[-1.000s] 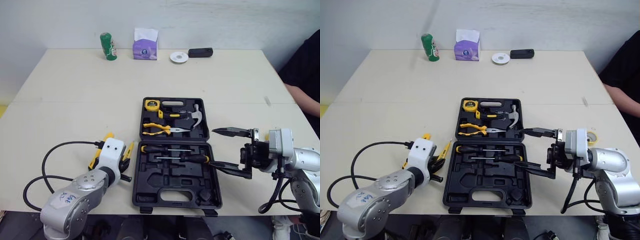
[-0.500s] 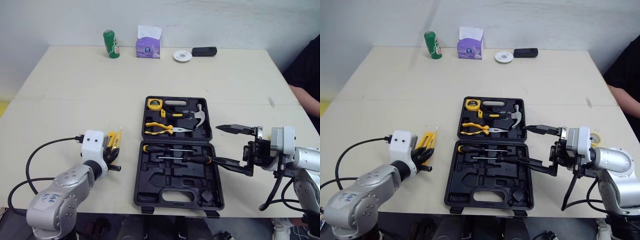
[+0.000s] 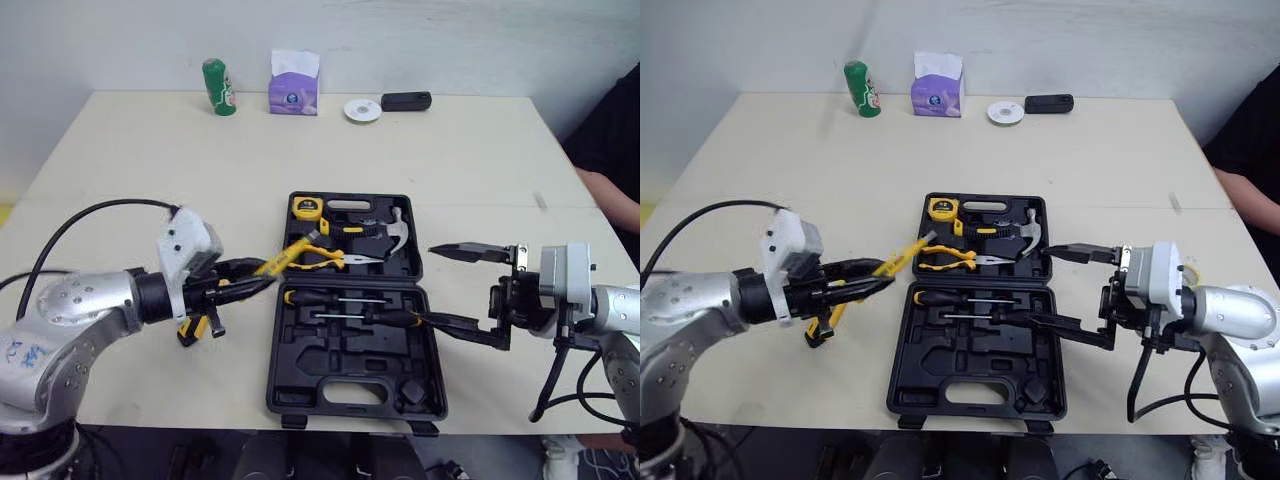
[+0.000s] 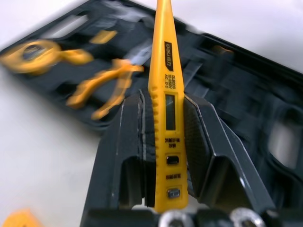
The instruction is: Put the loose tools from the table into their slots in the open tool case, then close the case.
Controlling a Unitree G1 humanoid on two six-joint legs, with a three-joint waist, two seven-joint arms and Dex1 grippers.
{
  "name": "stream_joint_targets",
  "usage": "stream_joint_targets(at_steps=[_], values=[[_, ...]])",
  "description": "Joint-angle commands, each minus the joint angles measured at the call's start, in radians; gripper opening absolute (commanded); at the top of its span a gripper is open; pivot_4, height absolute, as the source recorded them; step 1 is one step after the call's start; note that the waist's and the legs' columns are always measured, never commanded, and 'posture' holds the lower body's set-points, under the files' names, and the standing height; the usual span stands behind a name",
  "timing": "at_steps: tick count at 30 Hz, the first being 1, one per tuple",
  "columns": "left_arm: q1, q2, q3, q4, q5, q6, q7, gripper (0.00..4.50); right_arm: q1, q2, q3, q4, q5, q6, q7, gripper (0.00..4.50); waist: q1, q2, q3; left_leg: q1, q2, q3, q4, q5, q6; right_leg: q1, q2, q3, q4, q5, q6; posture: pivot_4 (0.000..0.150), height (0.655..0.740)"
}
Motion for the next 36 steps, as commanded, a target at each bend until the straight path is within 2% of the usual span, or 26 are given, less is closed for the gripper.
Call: stream_joint_targets(at_steps=[1, 9, 13, 16, 19, 25, 36], values=[[-0.111, 0.061, -0.153, 0.083, 0.052, -0.129, -0.167, 0.53, 0.057, -0.031, -0.058, -0.07, 0.061, 0.047, 0.009, 4.5, 0.005, 0.0, 0.0, -0.001, 0.0, -0.001, 0.0, 0.0, 0.0, 0.0, 0.0, -0.001, -0.001, 0.0, 0.0, 0.15, 0.74], [-0.368, 0.02, -0.462, 0.208, 0.187, -0.194, -0.287, 0.53, 0.147, -0.045, -0.112, -0.071, 0.064, 0.056, 0.041, 4.5, 0.0, -0.001, 0.001, -0.005, -0.001, -0.001, 0.004, 0.001, 0.003, -0.001, 0.001, -0.003, 0.0, 0.001, 0.002, 0.15, 0.74], [-0.447, -0.011, -0.557, 0.233, 0.229, -0.107, -0.27, 0.53, 0.199, -0.047, -0.134, -0.078, 0.056, 0.054, 0.054, 4.5, 0.001, -0.002, 0.001, -0.006, -0.001, -0.002, 0.006, 0.002, 0.004, -0.001, 0.002, -0.003, 0.001, 0.001, 0.002, 0.15, 0.74], [-0.46, -0.032, -0.602, 0.214, 0.256, -0.054, -0.238, 0.53, 0.235, -0.045, -0.15, -0.084, 0.064, 0.069, 0.048, 4.5, -0.002, -0.002, 0.001, -0.007, 0.0, -0.002, 0.008, 0.002, 0.004, -0.001, 0.003, -0.002, 0.002, 0.001, 0.003, 0.15, 0.74], [-0.461, -0.005, -0.653, 0.194, 0.291, -0.011, -0.239, 0.53, 0.268, -0.04, -0.163, -0.094, 0.064, 0.069, 0.041, 4.5, -0.001, -0.002, 0.002, -0.008, 0.001, -0.003, 0.01, 0.002, 0.004, -0.001, 0.003, -0.002, 0.002, 0.001, 0.003, 0.15, 0.74], [-0.47, 0.002, -0.766, 0.208, 0.417, -0.026, -0.212, 0.53, 0.365, -0.033, -0.199, -0.092, 0.048, 0.049, 0.073, 4.5, 0.002, -0.003, 0.002, -0.008, 0.001, -0.004, 0.012, 0.001, 0.005, -0.001, 0.003, -0.002, 0.003, 0.001, 0.003, 0.15, 0.74], [-0.501, -0.115, -0.799, 0.267, 0.482, 0.024, -0.158, 0.53, 0.404, -0.001, -0.206, -0.058, 0.021, -0.004, 0.091, 4.5, 0.0, -0.003, 0.002, -0.008, 0.001, -0.004, 0.015, 0.001, 0.005, 0.0, 0.003, -0.002, 0.005, 0.001, 0.003, 0.15, 0.74]])
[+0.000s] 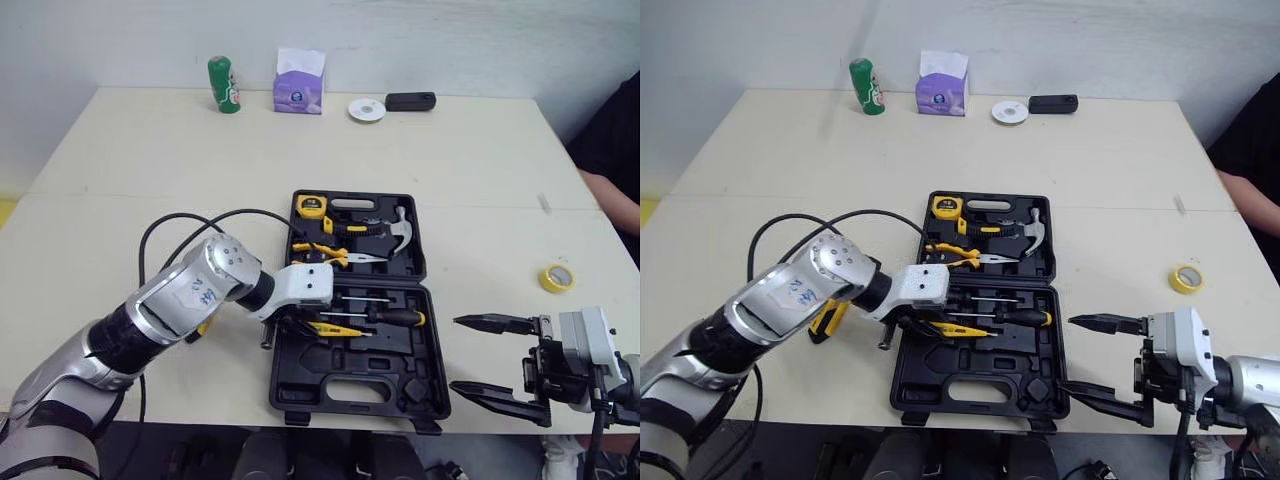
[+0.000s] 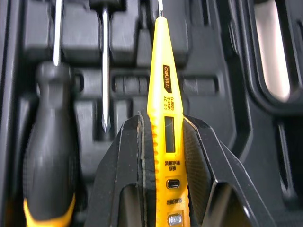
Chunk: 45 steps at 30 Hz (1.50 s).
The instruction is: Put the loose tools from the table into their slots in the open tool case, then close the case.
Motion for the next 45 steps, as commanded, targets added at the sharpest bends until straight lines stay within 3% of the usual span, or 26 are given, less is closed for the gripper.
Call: stream_joint_targets(at_steps=[1, 6, 15, 32, 45], values=[[-0.034, -0.006, -0.006, 0.004, 0.03, 0.019, 0.01, 0.53, 0.008, 0.014, -0.023, -0.001, -0.004, -0.027, 0.01, 4.5, -0.001, 0.0, 0.0, 0.0, 0.0, 0.0, 0.0, 0.0, 0.0, 0.0, 0.0, 0.0, 0.0, 0.0, 0.0, 0.15, 0.74], [-0.065, -0.003, -0.049, 0.035, 0.083, 0.003, 0.005, 0.53, 0.005, 0.02, -0.016, 0.006, -0.011, -0.039, 0.012, 4.5, 0.0, 0.0, 0.0, 0.0, 0.0, 0.0, 0.001, 0.0, 0.0, 0.0, 0.0, 0.0, 0.001, 0.0, 0.0, 0.15, 0.74], [-0.081, 0.01, -0.071, -0.014, 0.066, 0.032, -0.065, 0.53, -0.005, 0.027, -0.007, 0.022, -0.025, -0.053, 0.016, 4.5, 0.0, 0.0, 0.0, 0.0, 0.0, 0.0, 0.002, 0.0, 0.0, 0.0, 0.0, 0.0, 0.002, 0.0, 0.0, 0.15, 0.74], [-0.098, -0.033, -0.076, -0.014, 0.089, 0.12, -0.016, 0.53, -0.033, 0.045, 0.041, 0.024, -0.046, -0.065, 0.007, 4.5, 0.0, 0.0, 0.0, 0.0, 0.0, 0.0, 0.004, 0.001, 0.0, 0.001, 0.0, 0.0, 0.003, 0.0, 0.0, 0.15, 0.74], [-0.129, -0.005, -0.083, -0.023, 0.093, 0.166, -0.01, 0.53, -0.037, 0.052, 0.051, 0.019, -0.044, -0.064, 0.009, 4.5, 0.0, 0.0, 0.0, 0.0, 0.0, 0.0, 0.005, 0.001, 0.001, 0.001, 0.0, 0.001, 0.005, 0.0, 0.0, 0.15, 0.74]])
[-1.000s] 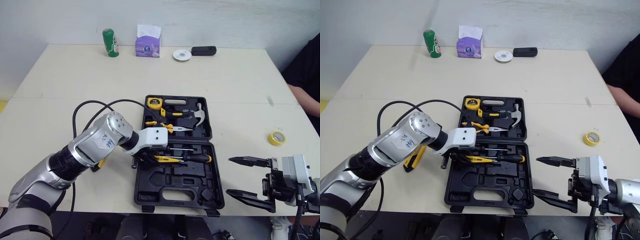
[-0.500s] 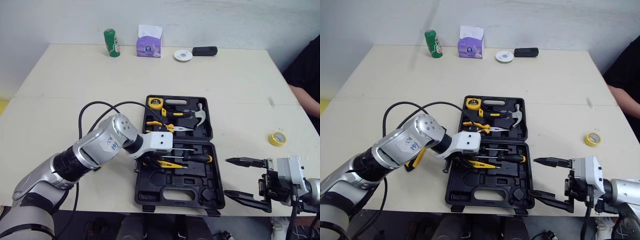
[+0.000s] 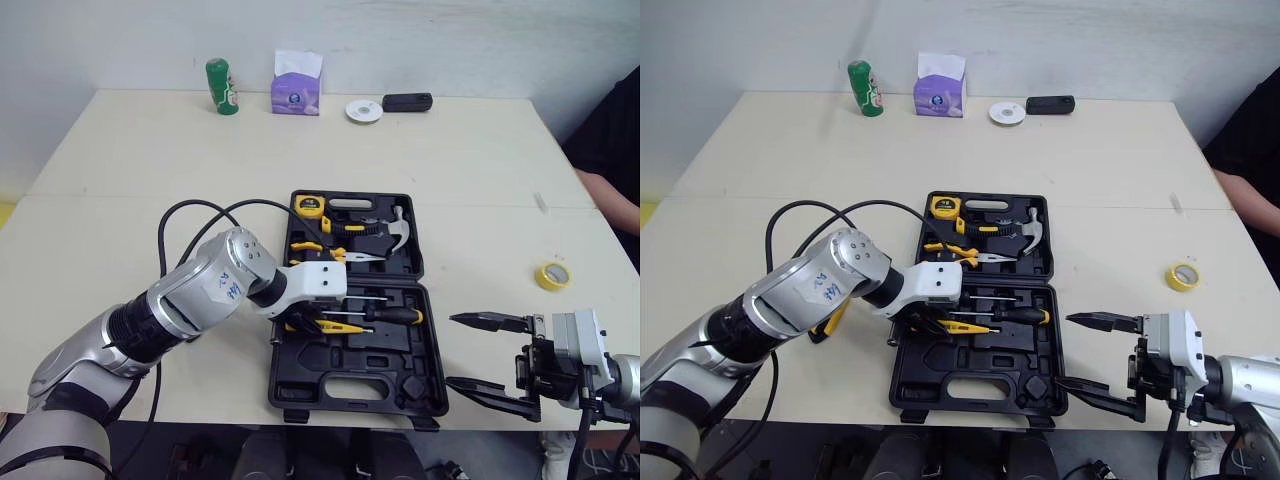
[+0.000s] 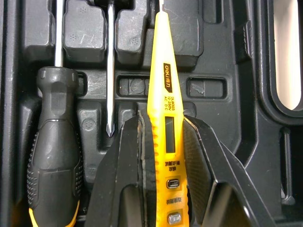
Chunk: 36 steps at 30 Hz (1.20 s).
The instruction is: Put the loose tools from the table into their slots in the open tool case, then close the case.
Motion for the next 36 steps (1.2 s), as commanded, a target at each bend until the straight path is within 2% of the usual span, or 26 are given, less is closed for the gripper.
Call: stream_joint_targets(at_steps=[1, 16, 32, 34, 35, 36], values=[[-0.031, 0.029, -0.006, 0.011, 0.023, -0.008, 0.01, 0.53, -0.002, 0.01, 0.003, -0.019, 0.005, -0.02, 0.0, 4.5, 0.0, 0.0, 0.0, 0.0, 0.0, 0.0, 0.0, 0.0, 0.0, 0.0, 0.0, 0.0, 0.0, 0.0, 0.0, 0.15, 0.74], [-0.046, 0.019, -0.025, -0.034, -0.012, 0.006, -0.014, 0.53, -0.016, 0.007, 0.024, -0.03, 0.008, -0.008, -0.024, 4.5, 0.0, 0.0, 0.0, 0.0, 0.0, 0.0, 0.0, 0.0, 0.0, 0.0, 0.0, 0.0, 0.0, 0.0, 0.0, 0.15, 0.74], [-0.044, 0.004, -0.026, -0.02, -0.013, 0.021, 0.022, 0.53, -0.028, 0.009, 0.043, -0.032, 0.01, -0.005, -0.035, 4.5, 0.0, 0.0, 0.0, 0.0, 0.0, 0.0, 0.001, 0.0, 0.0, 0.0, 0.0, 0.0, 0.001, 0.0, 0.0, 0.15, 0.74], [-0.041, 0.001, -0.023, -0.023, -0.016, 0.007, 0.02, 1.54, -0.029, 0.009, 0.043, -0.032, 0.01, -0.005, -0.035, 4.5, 0.0, 0.0, 0.0, 0.0, 0.0, 0.0, 0.001, 0.0, 0.0, 0.0, 0.0, 0.0, 0.001, 0.0, 0.0, 0.15, 0.74], [-0.036, -0.013, -0.008, -0.022, -0.02, 0.0, 0.03, 1.73, -0.03, 0.009, 0.044, -0.032, 0.01, -0.005, -0.035, 4.5, 0.0, 0.0, 0.0, 0.0, 0.0, 0.0, 0.001, 0.0, 0.0, 0.0, 0.0, 0.0, 0.001, 0.0, 0.0, 0.15, 0.74], [-0.033, -0.028, 0.009, -0.024, -0.034, 0.008, 0.034, 2.17, -0.03, 0.009, 0.044, -0.032, 0.011, -0.005, -0.035, 4.5, 0.0, 0.0, 0.0, 0.0, 0.0, 0.0, 0.001, 0.0, 0.0, 0.0, 0.0, 0.0, 0.001, 0.0, 0.0, 0.15, 0.74]])
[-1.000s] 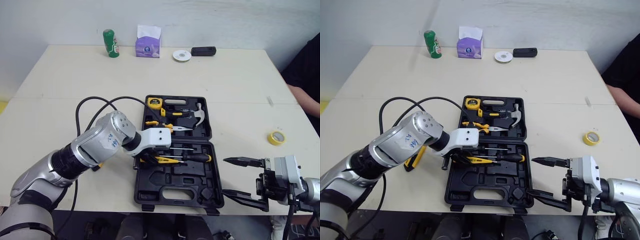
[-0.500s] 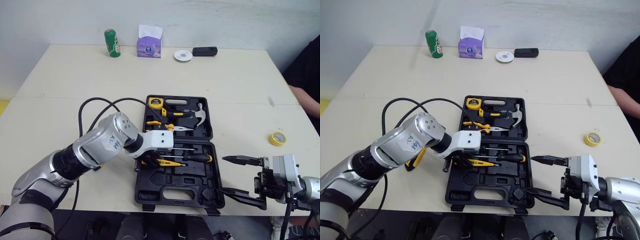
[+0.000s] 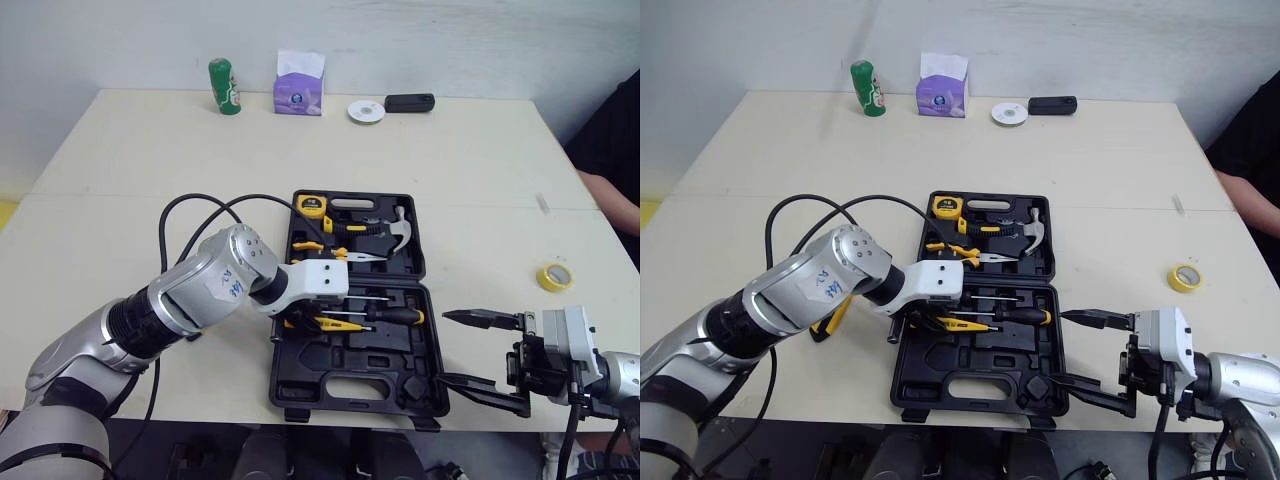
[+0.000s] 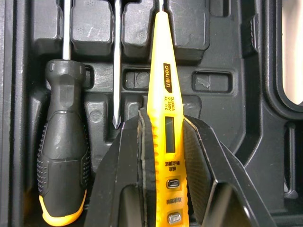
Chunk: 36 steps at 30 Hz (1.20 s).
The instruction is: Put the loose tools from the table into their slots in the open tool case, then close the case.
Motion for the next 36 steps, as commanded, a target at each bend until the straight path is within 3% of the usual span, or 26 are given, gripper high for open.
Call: stream_joint_targets(at_steps=[1, 3, 10, 21, 24, 26, 30, 36], values=[[0.0, -0.042, 0.049, -0.025, -0.035, -0.012, 0.013, 2.61, -0.004, 0.002, 0.0, -0.031, 0.01, -0.005, -0.002, 4.5, 0.001, 0.0, 0.0, 0.0, 0.0, 0.0, 0.0, 0.0, 0.0, 0.0, 0.0, 0.0, 0.0, 0.0, 0.0, 0.15, 0.74], [0.002, -0.05, 0.073, -0.033, -0.057, -0.015, 0.005, 3.27, -0.006, 0.001, 0.001, -0.031, 0.011, -0.005, -0.003, 4.5, 0.001, 0.0, 0.0, 0.0, 0.0, 0.0, 0.001, 0.0, 0.0, 0.0, 0.0, 0.0, 0.0, 0.0, 0.0, 0.15, 0.74], [0.038, -0.043, 0.154, -0.014, -0.111, -0.123, -0.028, 3.27, -0.008, -0.001, -0.001, -0.036, 0.017, 0.001, -0.009, 4.5, -0.002, 0.0, 0.0, 0.0, 0.0, 0.0, 0.001, 0.0, 0.0, 0.0, 0.0, 0.0, 0.001, 0.0, 0.0, 0.15, 0.74], [0.296, -0.069, 0.487, 0.152, -0.222, -0.678, -0.098, 3.27, -0.018, 0.008, -0.027, 0.002, -0.018, -0.052, -0.015, 4.5, -0.002, 0.0, 0.0, 0.0, 0.0, -0.001, 0.004, 0.0, 0.0, 0.0, 0.0, 0.0, 0.003, 0.0, 0.0, 0.15, 0.74], [0.356, -0.085, 0.565, 0.177, -0.272, -0.77, -0.135, 2.5, -0.018, 0.005, -0.037, 0.014, -0.023, -0.062, -0.009, 4.5, -0.003, 0.0, 0.0, 0.0, 0.0, -0.001, 0.005, 0.0, 0.0, 0.0, -0.001, 0.0, 0.003, 0.0, 0.0, 0.15, 0.74], [0.387, -0.079, 0.584, 0.188, -0.283, -0.807, -0.157, 1.61, -0.017, 0.004, -0.042, 0.021, -0.027, -0.071, -0.006, 4.5, -0.003, 0.0, 0.0, 0.0, 0.0, -0.001, 0.005, 0.0, 0.0, 0.0, -0.001, 0.0, 0.004, 0.0, 0.0, 0.15, 0.74], [0.473, -0.08, 0.584, 0.237, -0.224, -0.969, -0.17, 0.27, -0.019, 0.008, -0.052, 0.04, -0.038, -0.093, -0.004, 4.5, -0.002, 0.0, 0.0, 0.0, 0.0, -0.001, 0.005, 0.0, 0.0, 0.0, -0.002, 0.0, 0.004, 0.0, 0.0, 0.15, 0.74], [0.533, -0.12, 0.553, 0.29, -0.171, -1.115, -0.162, 0.11, -0.015, 0.01, -0.055, 0.054, -0.05, -0.117, -0.004, 4.5, -0.001, 0.0, 0.0, 0.0, 0.0, 0.0, 0.005, -0.001, 0.001, 0.0, -0.002, -0.001, 0.004, 0.0, 0.0, 0.15, 0.74]])
